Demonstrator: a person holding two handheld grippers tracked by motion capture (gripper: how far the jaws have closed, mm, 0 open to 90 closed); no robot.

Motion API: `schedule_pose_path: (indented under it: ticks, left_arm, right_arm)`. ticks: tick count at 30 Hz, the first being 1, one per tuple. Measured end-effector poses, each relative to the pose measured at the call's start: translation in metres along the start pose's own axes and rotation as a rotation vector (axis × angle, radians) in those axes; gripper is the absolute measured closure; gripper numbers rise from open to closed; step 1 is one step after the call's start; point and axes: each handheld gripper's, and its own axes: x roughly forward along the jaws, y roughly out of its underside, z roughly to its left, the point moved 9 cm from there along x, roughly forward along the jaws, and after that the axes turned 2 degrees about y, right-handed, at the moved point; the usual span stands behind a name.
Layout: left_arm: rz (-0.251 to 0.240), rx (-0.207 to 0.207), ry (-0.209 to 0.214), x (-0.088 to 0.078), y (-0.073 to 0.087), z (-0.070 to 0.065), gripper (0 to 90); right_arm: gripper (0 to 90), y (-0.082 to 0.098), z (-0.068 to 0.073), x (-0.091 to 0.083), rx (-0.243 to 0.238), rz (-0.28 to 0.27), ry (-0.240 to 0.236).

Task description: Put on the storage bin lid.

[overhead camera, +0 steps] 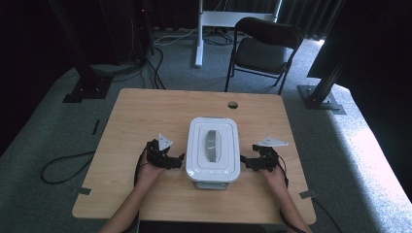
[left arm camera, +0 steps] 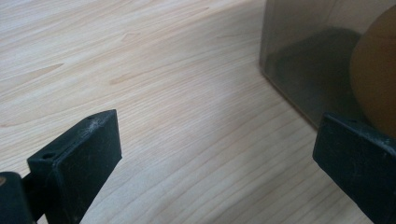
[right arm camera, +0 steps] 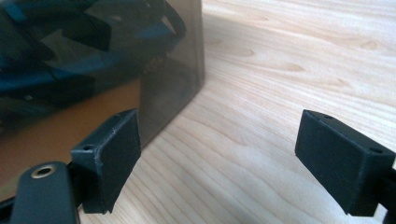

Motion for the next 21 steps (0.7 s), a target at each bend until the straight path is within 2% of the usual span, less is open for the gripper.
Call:
schedule_pose_path:
  ticks: [11,16,21]
  left_arm:
    - [0.007,0.002,-0.014,-0.007,0.010,0.004,1.6]
    - [0.001,-0.018,-0.014,-0.012,0.016,0.010,1.6]
    - [0.012,-0.037,-0.024,-0.017,0.030,0.018,1.6]
  right_arm:
    - [13.8,0.012,-0.004,-0.006,0.009,0.009,0.004]
    - [13.7,0.018,-0.009,-0.011,0.012,0.005,0.026]
    - [13.6,0.027,-0.014,-0.017,0.024,0.012,0.044]
